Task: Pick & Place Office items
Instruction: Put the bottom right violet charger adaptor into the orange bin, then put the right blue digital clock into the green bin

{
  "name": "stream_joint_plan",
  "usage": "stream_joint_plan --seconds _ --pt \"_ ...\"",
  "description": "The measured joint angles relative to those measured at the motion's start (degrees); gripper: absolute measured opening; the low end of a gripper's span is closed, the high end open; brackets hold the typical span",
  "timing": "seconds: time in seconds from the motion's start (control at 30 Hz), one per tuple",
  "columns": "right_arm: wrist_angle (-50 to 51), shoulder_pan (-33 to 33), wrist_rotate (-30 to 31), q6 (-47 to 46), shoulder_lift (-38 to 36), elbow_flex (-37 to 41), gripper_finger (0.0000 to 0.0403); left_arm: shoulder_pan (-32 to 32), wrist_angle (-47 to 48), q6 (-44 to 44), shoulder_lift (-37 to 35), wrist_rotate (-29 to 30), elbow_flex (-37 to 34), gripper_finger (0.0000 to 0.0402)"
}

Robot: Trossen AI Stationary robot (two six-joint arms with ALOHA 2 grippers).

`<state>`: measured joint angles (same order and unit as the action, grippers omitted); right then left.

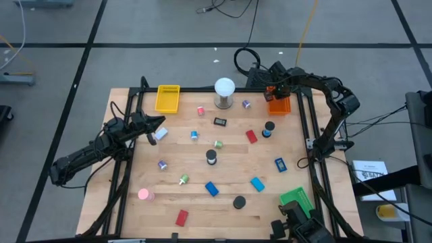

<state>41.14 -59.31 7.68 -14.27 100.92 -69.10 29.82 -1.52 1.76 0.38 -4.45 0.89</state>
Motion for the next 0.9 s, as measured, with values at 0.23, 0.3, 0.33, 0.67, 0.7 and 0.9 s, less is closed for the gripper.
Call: stream_joint_plan --seconds 0.23,0.3,0.33,0.67,0.7,0.9 --pt "-2.3 0.0 -0.1 0.0 -0.3 0.0 0.0016 0.0 0.0 0.0 0.0 0.0 0.0 0.0037" --pt "-2.3 0.0 -0.1 0.7 -1.5 0.0 0.0016 0.0 0.0 0.0 0.0 0.0 0.0 0.0037" --pt "-2.2 0.0 -0.2 1.5 -2.5 0.0 0.0016 0.0 0.0 0.0 0.0 0.0 0.0 0.0037" --pt "-17.0 7.1 -11.9 11.5 -24.6 12.8 0.0002 0.0 0.0 0.0 0.0 0.0 0.0 0.0037" --pt "-19.7 8.1 -12.9 11.9 -27.6 14.9 0.0002 0.0 0.0 0.0 0.0 0.0 0.0 0.0037" --pt "-35.3 15.5 -16.3 13.9 -43.0 27.7 0.0001 0.0 0.0 0.0 0.0 0.0 0.0 0.0037"
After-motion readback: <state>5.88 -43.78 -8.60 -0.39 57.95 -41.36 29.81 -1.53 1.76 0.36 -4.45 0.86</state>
